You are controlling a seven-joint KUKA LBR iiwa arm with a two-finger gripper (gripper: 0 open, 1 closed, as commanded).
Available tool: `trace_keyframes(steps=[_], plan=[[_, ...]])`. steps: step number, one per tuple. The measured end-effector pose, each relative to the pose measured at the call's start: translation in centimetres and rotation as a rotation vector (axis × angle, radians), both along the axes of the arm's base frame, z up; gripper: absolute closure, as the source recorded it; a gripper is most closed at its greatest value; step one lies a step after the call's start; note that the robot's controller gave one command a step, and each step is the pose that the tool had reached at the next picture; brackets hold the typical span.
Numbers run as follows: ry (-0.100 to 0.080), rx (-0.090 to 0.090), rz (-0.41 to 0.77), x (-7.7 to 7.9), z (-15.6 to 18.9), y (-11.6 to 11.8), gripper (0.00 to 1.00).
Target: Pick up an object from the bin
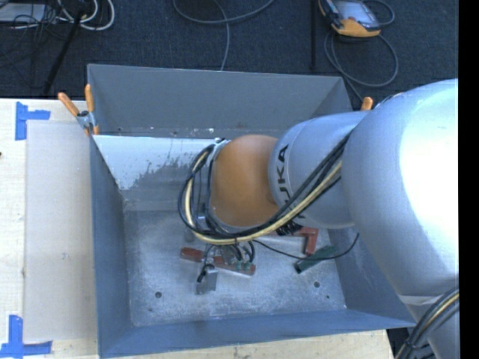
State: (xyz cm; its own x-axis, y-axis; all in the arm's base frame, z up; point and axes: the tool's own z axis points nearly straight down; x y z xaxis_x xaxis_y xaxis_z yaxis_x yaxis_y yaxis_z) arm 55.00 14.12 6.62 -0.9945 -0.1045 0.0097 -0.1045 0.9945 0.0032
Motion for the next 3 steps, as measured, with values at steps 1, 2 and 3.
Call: trace_keyframes(steps=[1,2,3], plan=[[-0.010,-0.004,-0.229,-0.1,3.4,-2.9,0.00],[-0.010,-0.004,-0.236,0.4,3.3,-4.0,0.00],[-0.004,-0.005,-0.399,-0.8,0.2,-3.9,0.00]])
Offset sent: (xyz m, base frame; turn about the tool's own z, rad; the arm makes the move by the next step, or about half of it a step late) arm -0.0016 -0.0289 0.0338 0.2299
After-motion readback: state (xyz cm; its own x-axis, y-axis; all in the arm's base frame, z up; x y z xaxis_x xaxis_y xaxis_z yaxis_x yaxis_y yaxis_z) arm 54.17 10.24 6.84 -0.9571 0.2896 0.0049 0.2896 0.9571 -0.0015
